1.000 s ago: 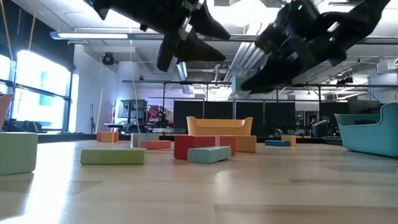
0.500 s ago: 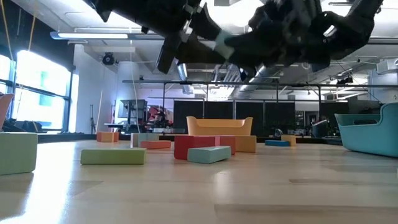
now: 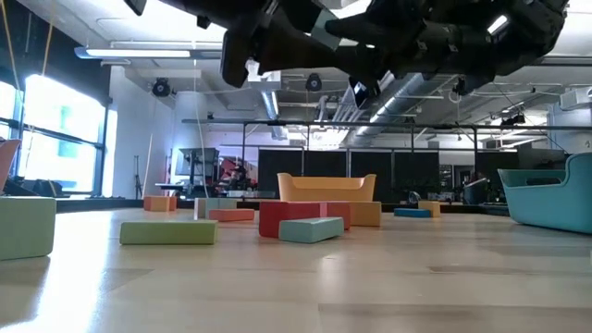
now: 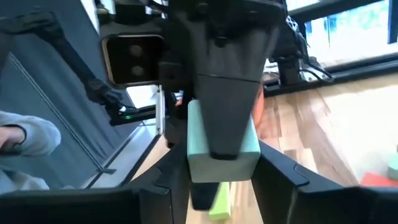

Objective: Sort blocks by size
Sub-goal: Put the light blue square block into the orange bin

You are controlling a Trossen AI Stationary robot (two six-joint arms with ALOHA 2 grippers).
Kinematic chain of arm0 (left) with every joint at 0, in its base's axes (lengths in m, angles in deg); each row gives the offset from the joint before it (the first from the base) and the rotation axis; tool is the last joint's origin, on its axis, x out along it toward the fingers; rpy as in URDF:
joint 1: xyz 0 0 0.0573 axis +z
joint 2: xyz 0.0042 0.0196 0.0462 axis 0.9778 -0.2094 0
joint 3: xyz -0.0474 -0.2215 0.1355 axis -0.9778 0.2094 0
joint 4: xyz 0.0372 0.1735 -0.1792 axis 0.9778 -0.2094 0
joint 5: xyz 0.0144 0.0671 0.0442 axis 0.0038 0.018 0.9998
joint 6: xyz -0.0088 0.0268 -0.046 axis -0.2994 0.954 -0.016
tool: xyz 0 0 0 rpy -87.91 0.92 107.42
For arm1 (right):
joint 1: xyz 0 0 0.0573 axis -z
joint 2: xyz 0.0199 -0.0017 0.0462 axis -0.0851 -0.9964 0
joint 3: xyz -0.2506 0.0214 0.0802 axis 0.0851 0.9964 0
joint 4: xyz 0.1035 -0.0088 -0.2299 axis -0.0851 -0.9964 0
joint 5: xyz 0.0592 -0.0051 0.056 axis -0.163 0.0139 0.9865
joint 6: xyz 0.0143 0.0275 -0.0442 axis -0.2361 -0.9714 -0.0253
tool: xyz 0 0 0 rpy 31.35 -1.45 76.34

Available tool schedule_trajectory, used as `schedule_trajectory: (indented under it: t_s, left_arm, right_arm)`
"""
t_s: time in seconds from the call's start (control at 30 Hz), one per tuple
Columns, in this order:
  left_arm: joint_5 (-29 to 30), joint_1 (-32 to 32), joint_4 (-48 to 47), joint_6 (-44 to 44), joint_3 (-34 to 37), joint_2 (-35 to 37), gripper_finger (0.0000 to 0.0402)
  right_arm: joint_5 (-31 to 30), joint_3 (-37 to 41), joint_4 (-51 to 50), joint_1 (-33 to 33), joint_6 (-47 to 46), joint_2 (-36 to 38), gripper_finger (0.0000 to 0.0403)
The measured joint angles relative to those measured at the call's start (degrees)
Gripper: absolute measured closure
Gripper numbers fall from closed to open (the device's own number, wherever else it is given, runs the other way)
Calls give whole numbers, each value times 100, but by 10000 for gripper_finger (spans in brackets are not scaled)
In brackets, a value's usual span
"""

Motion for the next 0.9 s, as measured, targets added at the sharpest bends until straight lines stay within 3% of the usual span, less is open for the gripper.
schedule_trajectory:
  t_s: [0.5,0.63,0.9]
  left_arm:
    - [73,-6,110,14,0,0,260]
    - [208,-9,105,-74,0,0,253]
    - [575,-4,70,-64,0,0,182]
  right_arm:
    - [-171,0,-233,-1,-44,0,274]
    - [-191,-2,-239,-1,-44,0,274]
    - [-149,-2,-233,-5,-44,0,274]
